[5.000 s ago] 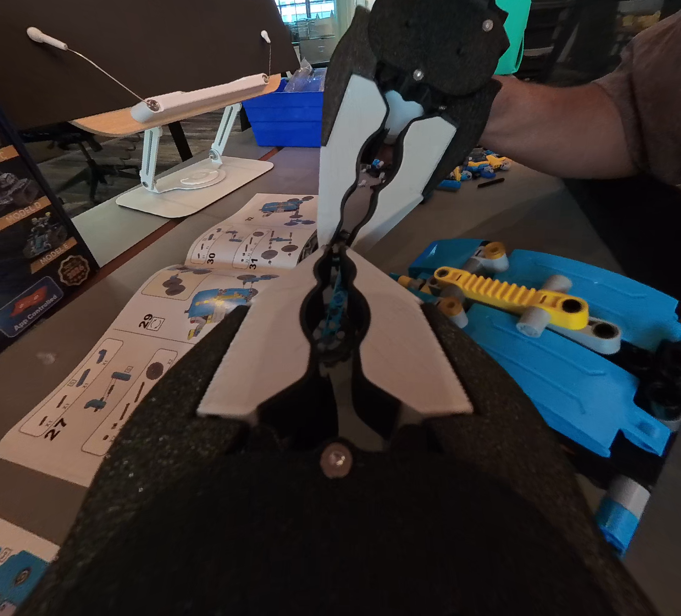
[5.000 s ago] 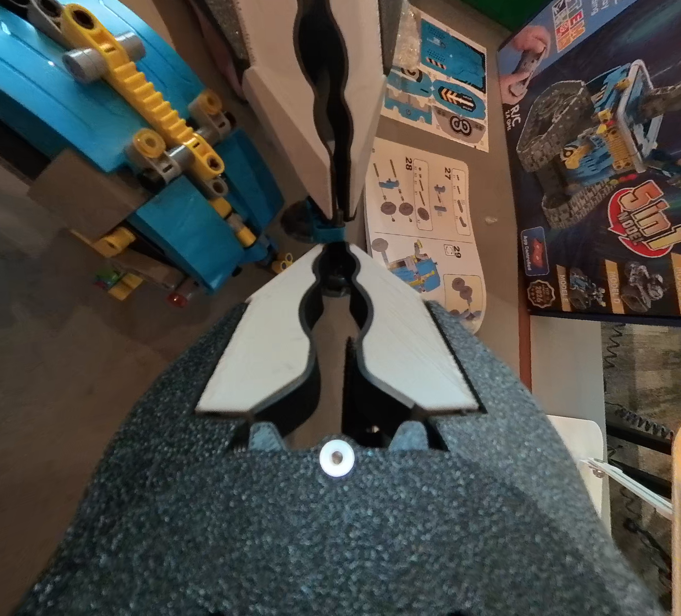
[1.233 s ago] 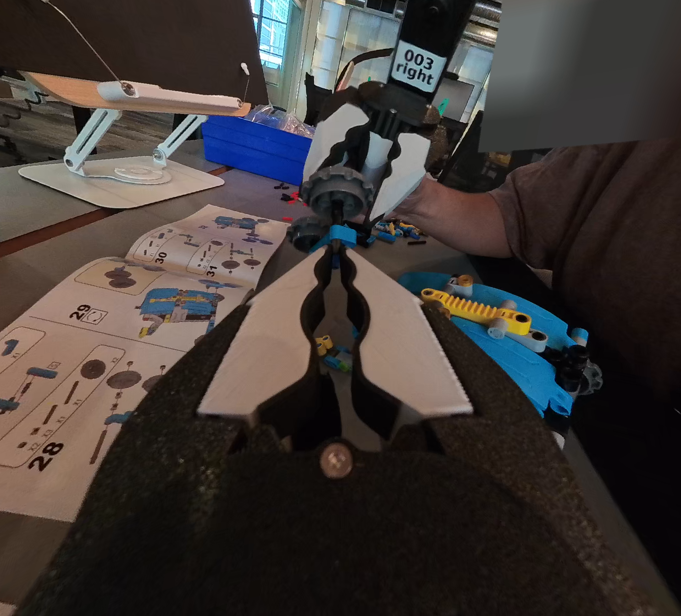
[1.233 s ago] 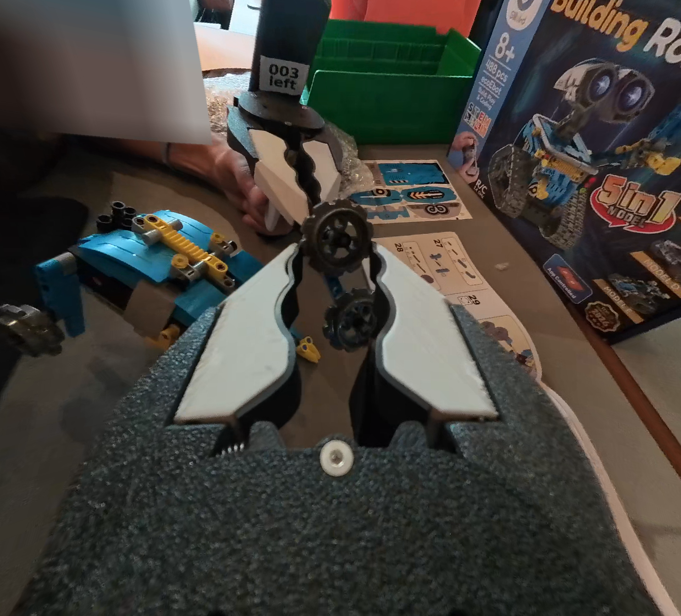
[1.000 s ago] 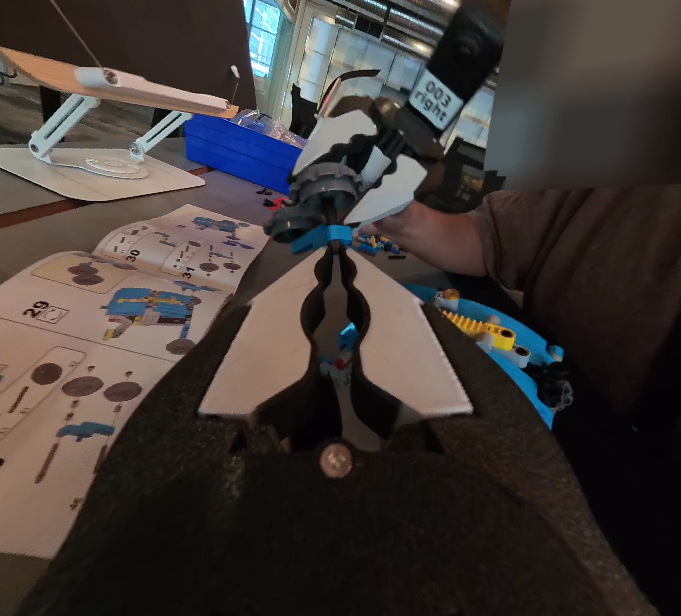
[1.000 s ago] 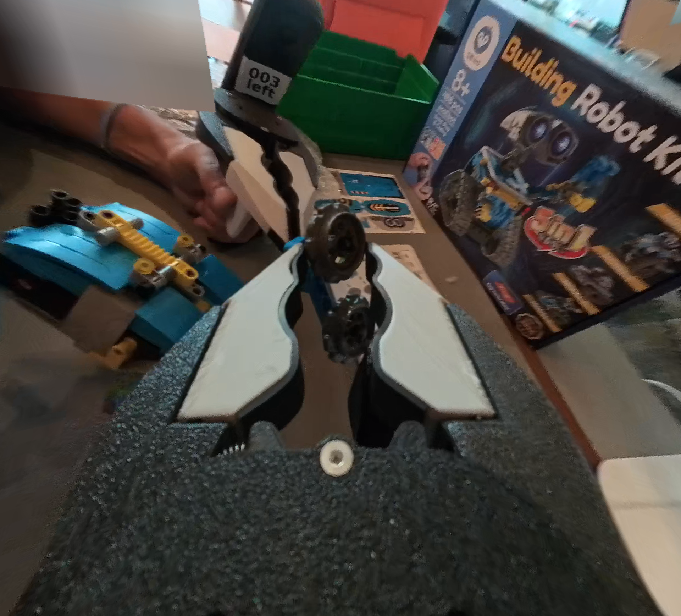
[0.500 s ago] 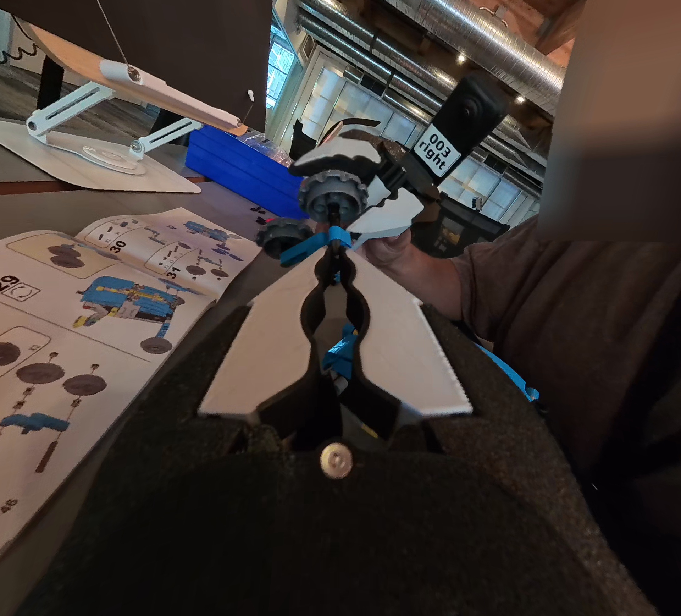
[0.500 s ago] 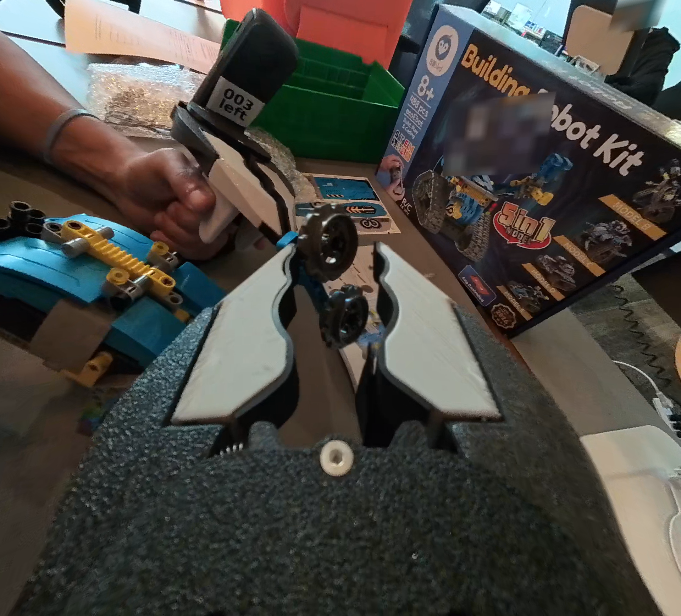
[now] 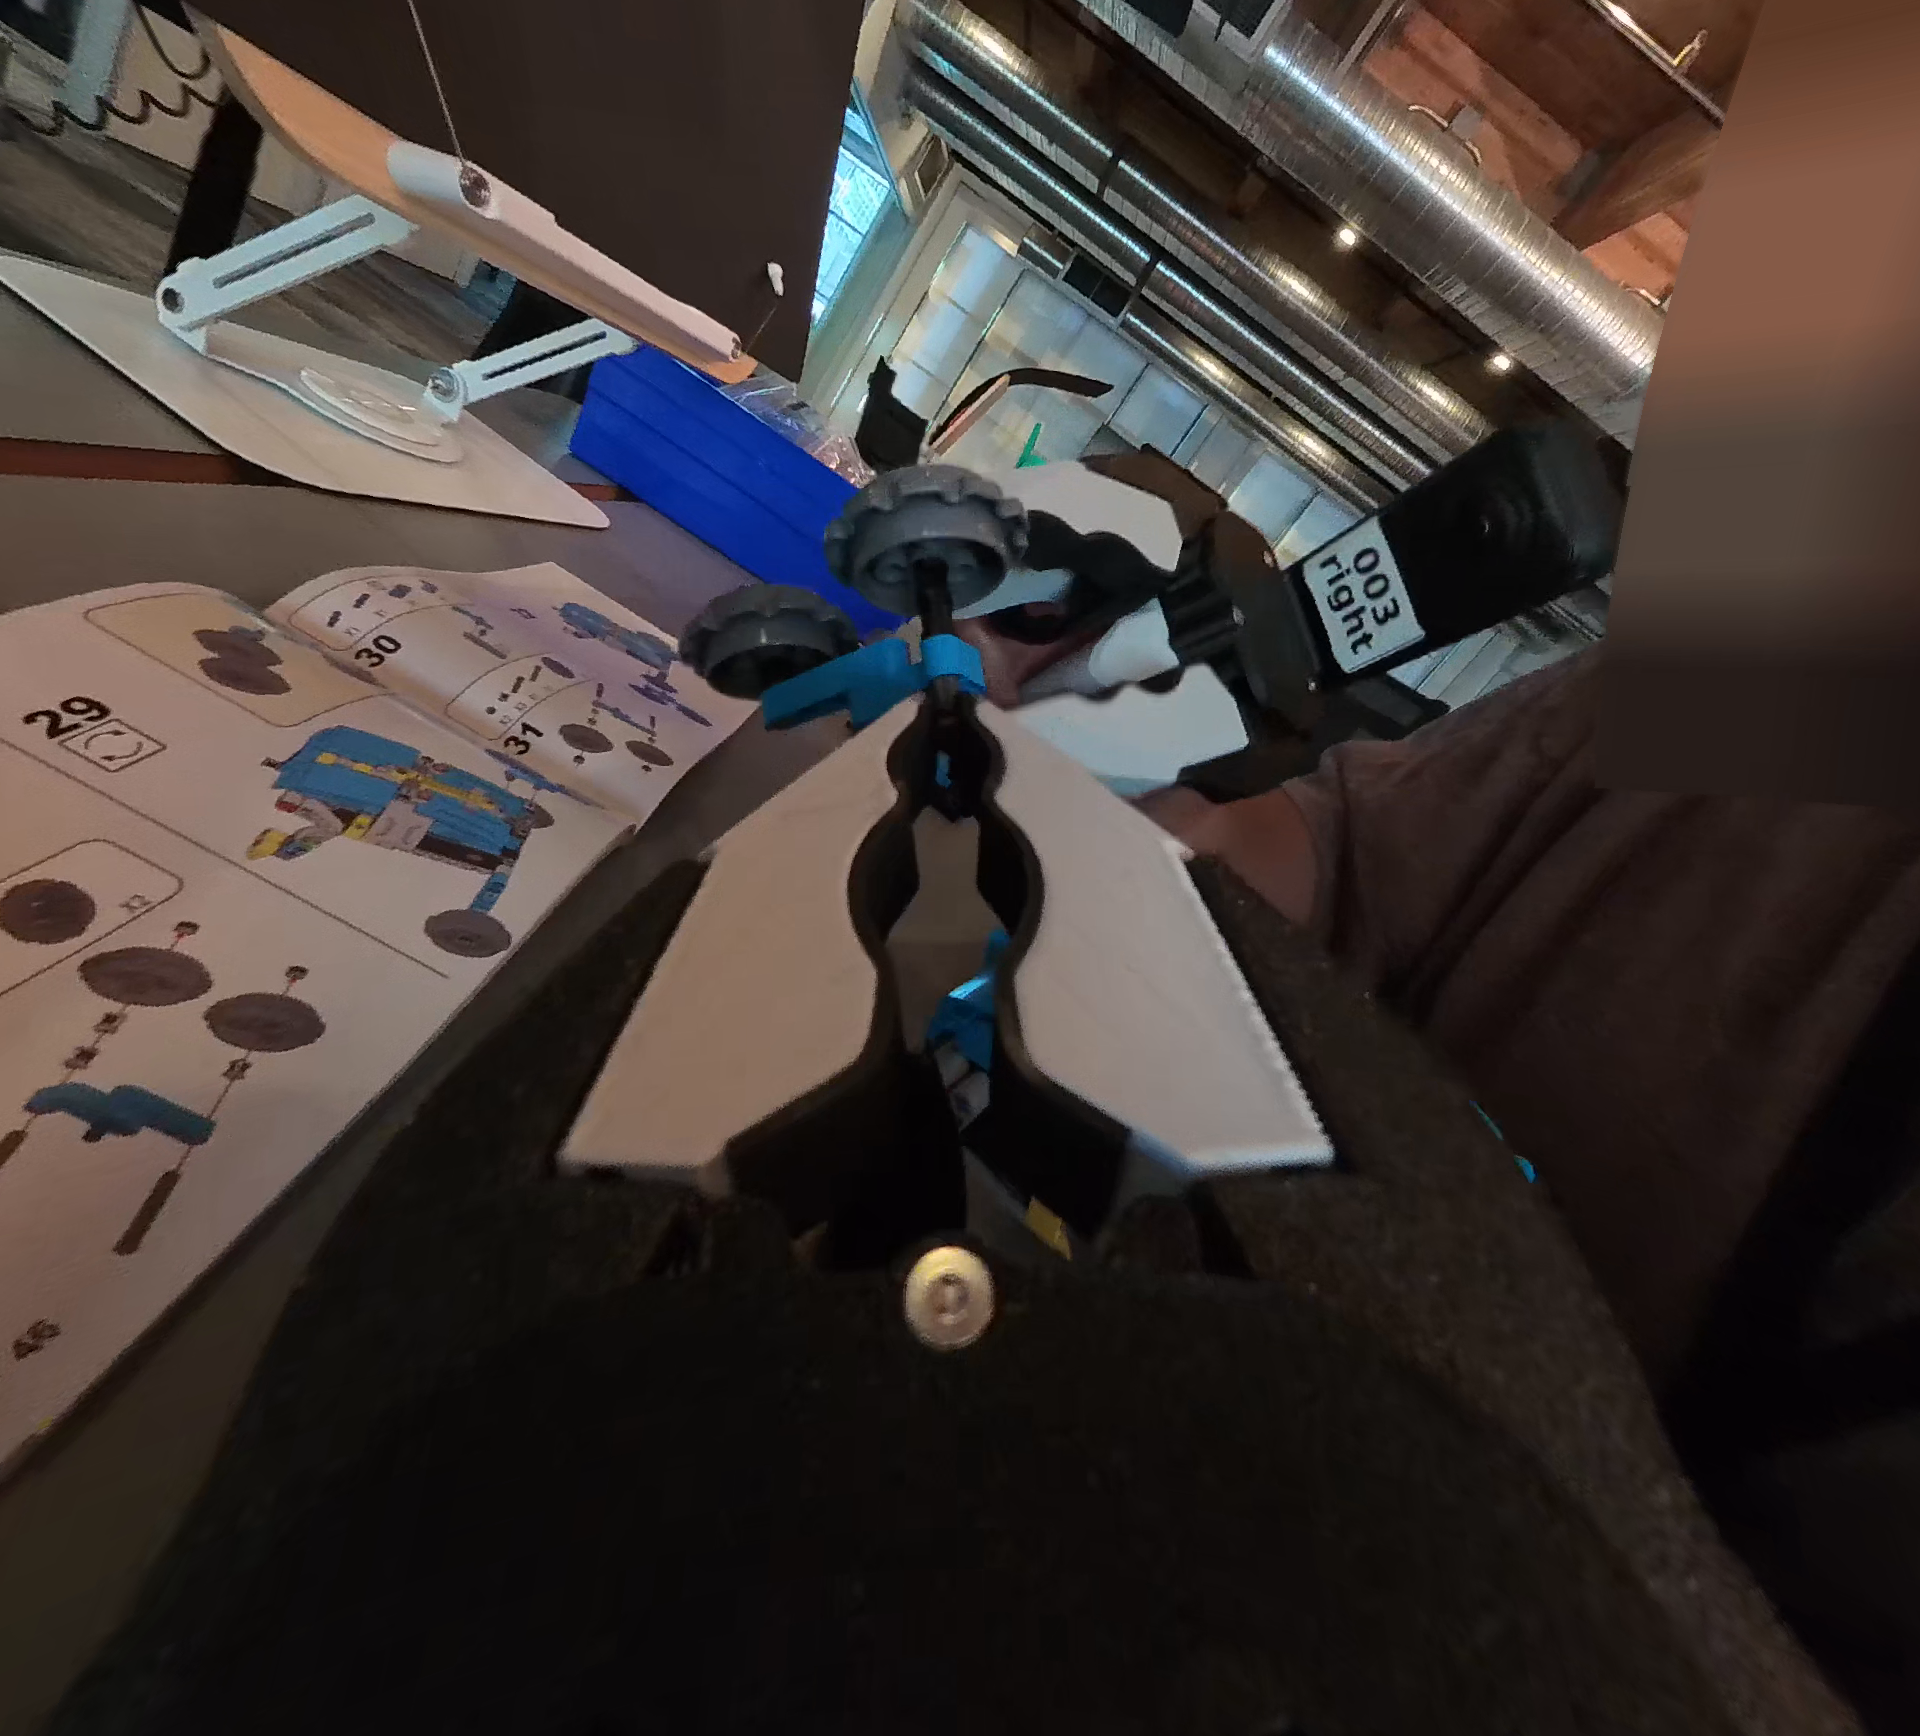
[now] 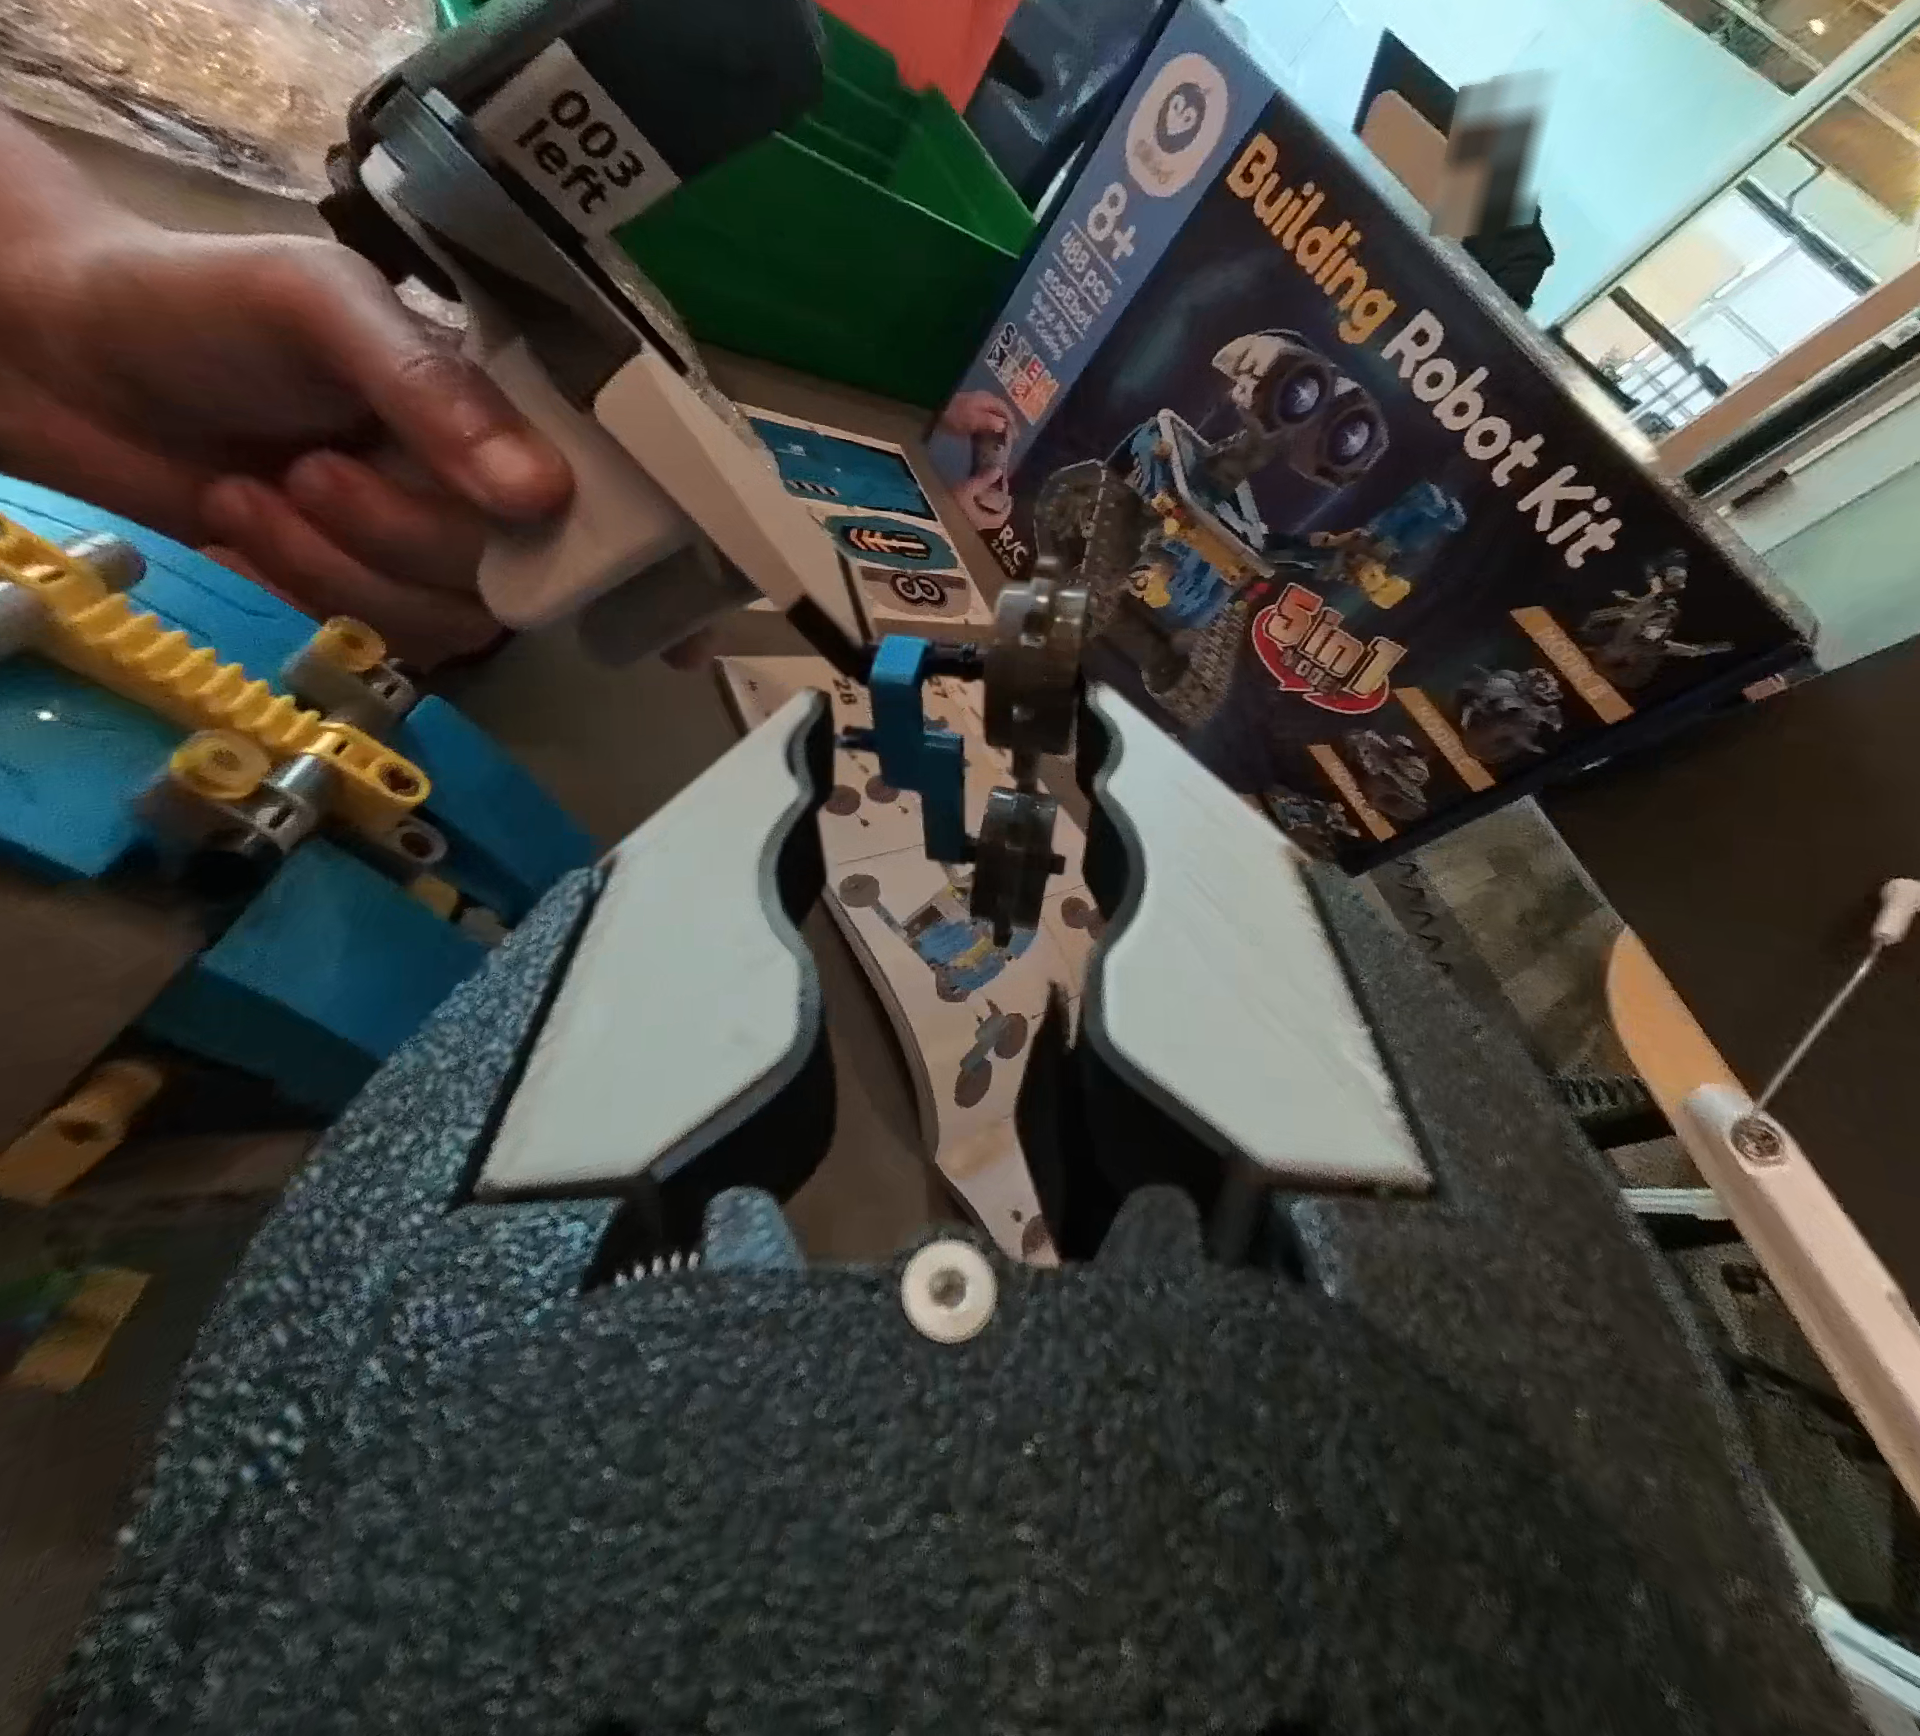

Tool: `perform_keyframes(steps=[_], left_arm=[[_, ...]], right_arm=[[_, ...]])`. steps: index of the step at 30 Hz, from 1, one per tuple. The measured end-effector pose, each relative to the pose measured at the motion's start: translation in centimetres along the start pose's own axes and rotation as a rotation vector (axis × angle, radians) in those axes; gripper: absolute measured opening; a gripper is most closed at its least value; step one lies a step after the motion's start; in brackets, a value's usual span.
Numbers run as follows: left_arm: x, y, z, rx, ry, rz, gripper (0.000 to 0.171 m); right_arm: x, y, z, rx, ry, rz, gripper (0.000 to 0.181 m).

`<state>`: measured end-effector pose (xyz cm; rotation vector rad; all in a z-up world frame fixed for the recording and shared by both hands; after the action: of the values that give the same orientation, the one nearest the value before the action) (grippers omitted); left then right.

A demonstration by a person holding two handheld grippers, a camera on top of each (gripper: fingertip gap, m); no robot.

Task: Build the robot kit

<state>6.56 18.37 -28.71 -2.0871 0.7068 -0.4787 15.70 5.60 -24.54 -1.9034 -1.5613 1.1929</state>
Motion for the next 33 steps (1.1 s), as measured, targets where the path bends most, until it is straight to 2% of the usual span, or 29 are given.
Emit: perform_keyframes(steps=[1,14,22,33], left_arm=[[0.09,0.04,-0.06,0.004,-0.002,0.003,0.002],[0.25,0.20,0.08,-0.016,-0.010,0.015,0.001],[0.26,0.31,-0.10,0.007,-0.034,0.004,0.001],[0.33,0.37,-0.15,0.020,-0.054,0.008,0.001]], right_arm=[[-0.06,-0.02,-0.14,0.010,0.008,-0.006,0.043],[0.03,0.16,-0.27,-0.028,0.012,0.013,0.040],[0.28,0.51,-0.52,0.045,-0.042,0.006,0.038],[0.21,0.36,-0.27,0.010,-0.018,0.016,0.036]])
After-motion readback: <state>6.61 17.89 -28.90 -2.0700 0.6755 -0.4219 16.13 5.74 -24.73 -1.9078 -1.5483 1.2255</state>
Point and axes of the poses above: each gripper's, where its closed fingertips meet, x out along the fingers, y out of its underside, z = x × y across the jaws, the point moved 9 cm from there along -x, back along the fingers, and after that the axes turned 8 degrees about z, right-handed, at the moved point
